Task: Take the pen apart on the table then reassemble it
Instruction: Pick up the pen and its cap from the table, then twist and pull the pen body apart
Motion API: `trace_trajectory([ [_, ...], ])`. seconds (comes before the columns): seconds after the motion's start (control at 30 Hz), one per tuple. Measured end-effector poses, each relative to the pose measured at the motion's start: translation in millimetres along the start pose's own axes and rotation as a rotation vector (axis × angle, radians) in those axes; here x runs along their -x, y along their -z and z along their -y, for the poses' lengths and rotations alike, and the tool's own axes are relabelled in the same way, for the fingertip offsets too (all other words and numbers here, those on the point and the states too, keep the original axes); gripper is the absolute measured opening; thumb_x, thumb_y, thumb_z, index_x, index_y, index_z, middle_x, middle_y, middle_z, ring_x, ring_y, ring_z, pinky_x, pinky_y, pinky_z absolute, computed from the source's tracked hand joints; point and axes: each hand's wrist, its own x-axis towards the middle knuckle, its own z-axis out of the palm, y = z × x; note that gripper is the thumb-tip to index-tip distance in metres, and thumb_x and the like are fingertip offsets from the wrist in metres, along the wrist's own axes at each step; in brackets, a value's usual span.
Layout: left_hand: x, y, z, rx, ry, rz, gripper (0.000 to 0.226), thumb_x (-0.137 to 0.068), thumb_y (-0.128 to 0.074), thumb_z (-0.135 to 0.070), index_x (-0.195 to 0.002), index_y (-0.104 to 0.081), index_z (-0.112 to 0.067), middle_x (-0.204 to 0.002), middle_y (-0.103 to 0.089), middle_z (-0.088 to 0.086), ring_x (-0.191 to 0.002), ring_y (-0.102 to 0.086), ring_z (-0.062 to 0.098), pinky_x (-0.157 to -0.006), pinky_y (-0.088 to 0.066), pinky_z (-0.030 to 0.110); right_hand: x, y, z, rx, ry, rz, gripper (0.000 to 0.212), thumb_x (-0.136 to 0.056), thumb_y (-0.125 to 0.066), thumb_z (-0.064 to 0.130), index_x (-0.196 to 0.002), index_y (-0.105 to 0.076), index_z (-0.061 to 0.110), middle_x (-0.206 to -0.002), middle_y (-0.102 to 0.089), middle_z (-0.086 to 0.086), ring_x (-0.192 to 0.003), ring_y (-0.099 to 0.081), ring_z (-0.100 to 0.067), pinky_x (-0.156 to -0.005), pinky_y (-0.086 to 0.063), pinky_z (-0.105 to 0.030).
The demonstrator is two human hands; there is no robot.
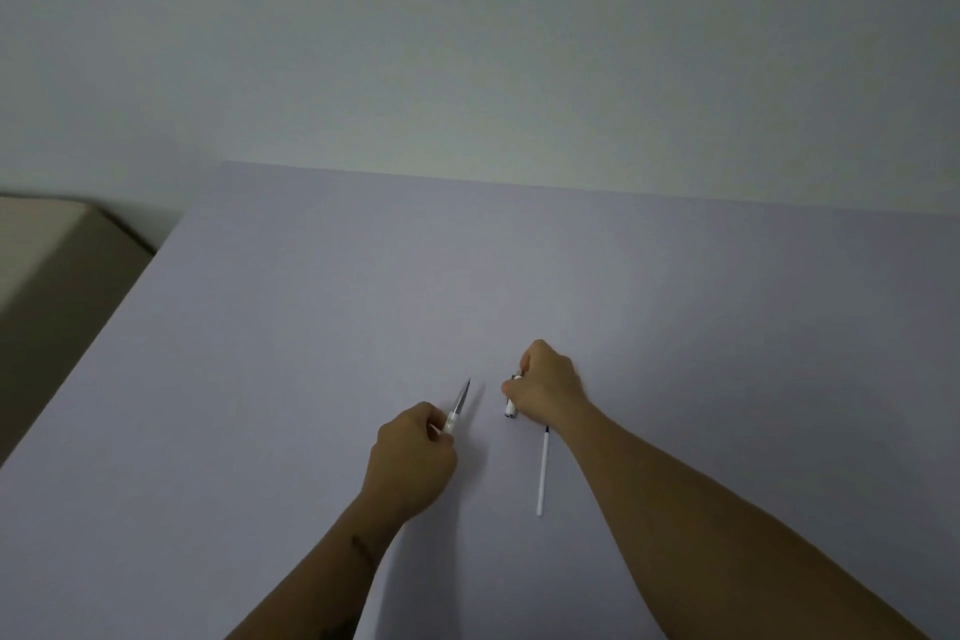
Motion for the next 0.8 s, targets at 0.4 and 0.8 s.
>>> trace_trajectory([
  [0.4, 10.9, 13.0, 5.6, 0.064, -0.007, 0.007, 0.006, -0.087, -0.058, -0.017, -0.084, -0.063, -0.018, -0.076, -0.065, -0.001, -0.065, -0.057, 0.016, -0.069, -0.056, 0.036, 16.6, 5.4, -0.5, 0.097, 0.067, -0.035, 0.020, -0.090, -0.055, 0.023, -0.108, -0.058, 0.016, -0.101, -0.056, -0.002, -0.091, -0.061, -0.026, -0.075, -0.050, -0.033],
  [0.8, 24.8, 29.5, -3.0, 0.249, -0.167, 0.024, 0.009, -0.081, -0.072, -0.009, -0.081, -0.064, -0.010, -0.068, -0.057, -0.001, -0.059, -0.049, 0.012, -0.057, -0.043, 0.022, 84.7, 19.1, 26.3, -0.415, 0.000, 0.224, 0.021, -0.090, -0.067, 0.026, -0.100, -0.075, 0.009, -0.086, -0.072, -0.005, -0.071, -0.062, -0.015, -0.062, -0.047, -0.025],
])
